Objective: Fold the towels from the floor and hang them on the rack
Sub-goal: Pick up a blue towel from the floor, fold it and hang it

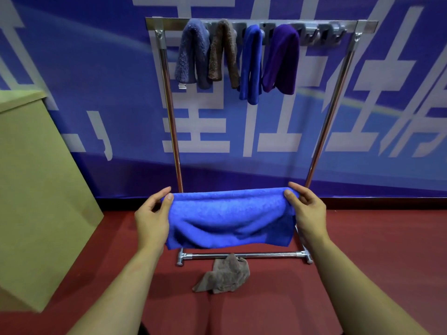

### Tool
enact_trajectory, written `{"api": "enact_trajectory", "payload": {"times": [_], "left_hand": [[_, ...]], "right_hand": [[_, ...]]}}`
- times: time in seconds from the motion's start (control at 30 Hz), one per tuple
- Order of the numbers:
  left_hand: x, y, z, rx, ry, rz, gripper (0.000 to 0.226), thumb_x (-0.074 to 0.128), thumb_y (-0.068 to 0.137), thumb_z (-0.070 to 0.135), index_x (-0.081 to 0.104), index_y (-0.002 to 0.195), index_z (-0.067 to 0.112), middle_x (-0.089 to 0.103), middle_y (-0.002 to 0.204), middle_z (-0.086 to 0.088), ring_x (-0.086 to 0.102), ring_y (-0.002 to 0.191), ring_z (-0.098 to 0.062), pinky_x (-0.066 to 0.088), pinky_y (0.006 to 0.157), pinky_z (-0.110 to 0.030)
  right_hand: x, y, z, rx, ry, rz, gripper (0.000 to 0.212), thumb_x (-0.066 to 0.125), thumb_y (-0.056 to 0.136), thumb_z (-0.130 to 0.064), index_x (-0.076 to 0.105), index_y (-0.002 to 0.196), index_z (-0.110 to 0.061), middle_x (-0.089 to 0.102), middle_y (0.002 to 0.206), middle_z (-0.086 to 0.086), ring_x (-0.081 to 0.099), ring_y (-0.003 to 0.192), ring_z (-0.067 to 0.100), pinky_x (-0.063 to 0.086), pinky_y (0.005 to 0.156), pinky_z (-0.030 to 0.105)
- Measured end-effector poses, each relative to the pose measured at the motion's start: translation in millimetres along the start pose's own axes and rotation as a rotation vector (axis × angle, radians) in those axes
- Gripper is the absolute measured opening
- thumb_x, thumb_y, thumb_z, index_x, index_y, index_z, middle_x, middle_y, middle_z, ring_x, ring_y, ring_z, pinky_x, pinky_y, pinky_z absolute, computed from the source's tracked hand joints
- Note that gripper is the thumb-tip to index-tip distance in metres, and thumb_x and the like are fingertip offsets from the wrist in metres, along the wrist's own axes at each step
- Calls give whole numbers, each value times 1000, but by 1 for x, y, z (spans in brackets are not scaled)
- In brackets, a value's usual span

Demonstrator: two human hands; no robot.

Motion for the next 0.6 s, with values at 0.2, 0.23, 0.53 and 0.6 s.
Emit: {"api": "enact_trajectory", "payload": {"times": [0.2,0.23,0.53,0.6], "left_hand": [[3,-1,-8,-59,-10,-94,42,66,95,5,64,132,25,65,122,10,60,99,18,47,88,-5],[3,0,-10,-76,-35,-102,45,67,94,3,62,133,25,65,125,5,62,105,10,49,95,-13],[4,1,-16,-182,-185,-77,68,75,84,-4,52,140,26,66,117,-9,68,94,-8,53,92,-31],[4,3,-17,-212,-192,-53,76,78,82,-3,48,144,27,64,120,-2,67,98,-5,52,92,-30]], "right_hand": [[1,4,9,87,-35,-132,43,73,86,0,70,120,-26,73,114,10,68,95,20,57,92,42],[0,5,10,86,-38,-123,44,74,85,1,70,120,-26,73,113,10,68,95,21,57,91,42],[1,13,20,281,222,-35,66,73,81,9,51,141,-10,59,132,14,65,108,24,57,88,36],[1,14,21,398,318,-78,58,70,83,8,53,137,-1,59,129,20,64,105,30,62,75,31]]}}
Point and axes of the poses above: each hand's wrist, its own y-axis towards the middle knuckle, its own x-axis out of the palm, z = x × y, the point moved 2 cm from there along y, towards the middle knuckle
